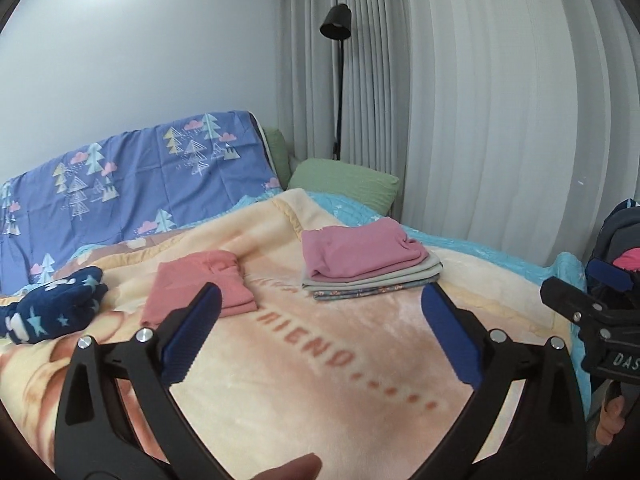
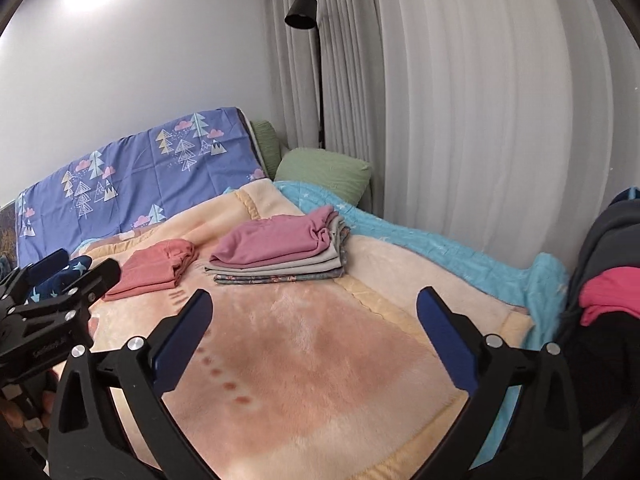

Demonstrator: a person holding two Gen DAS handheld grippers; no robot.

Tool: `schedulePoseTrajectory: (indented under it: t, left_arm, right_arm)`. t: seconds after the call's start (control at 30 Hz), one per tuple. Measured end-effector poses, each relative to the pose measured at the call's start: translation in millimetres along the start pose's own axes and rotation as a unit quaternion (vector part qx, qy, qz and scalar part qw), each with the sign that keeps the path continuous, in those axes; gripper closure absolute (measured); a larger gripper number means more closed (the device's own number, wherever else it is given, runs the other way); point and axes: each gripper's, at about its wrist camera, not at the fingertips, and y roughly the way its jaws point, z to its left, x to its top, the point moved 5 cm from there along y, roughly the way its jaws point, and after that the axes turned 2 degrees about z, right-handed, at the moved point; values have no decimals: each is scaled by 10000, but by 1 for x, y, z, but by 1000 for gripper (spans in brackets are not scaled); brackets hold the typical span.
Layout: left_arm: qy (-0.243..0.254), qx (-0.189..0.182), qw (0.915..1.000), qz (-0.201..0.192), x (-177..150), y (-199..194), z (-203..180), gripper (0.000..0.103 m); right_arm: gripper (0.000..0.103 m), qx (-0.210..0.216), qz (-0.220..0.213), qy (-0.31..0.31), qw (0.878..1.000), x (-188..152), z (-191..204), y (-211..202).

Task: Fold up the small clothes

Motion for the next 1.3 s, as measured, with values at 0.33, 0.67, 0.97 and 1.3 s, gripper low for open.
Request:
schedulePoseTrajectory:
  t: [0.33, 0.67, 0.97, 1.3]
  left_arm:
    - [244, 474, 9982, -272, -17, -57, 13, 2]
    - [-2, 459, 9988, -150, -34, -89, 24, 2]
    - [63, 465, 9989, -10, -45, -94, 22, 2]
    - [105, 498, 9986, 141, -53, -86, 22, 2]
  right_arm:
    - [1, -9, 60, -23, 10000, -17, 15, -28]
    - [1, -275, -22, -147, 9995, -25, 23, -44]
    - [1, -262, 54, -233, 9994, -32, 30, -48]
    - [1, -199, 160, -289, 9993, -36, 38, -42]
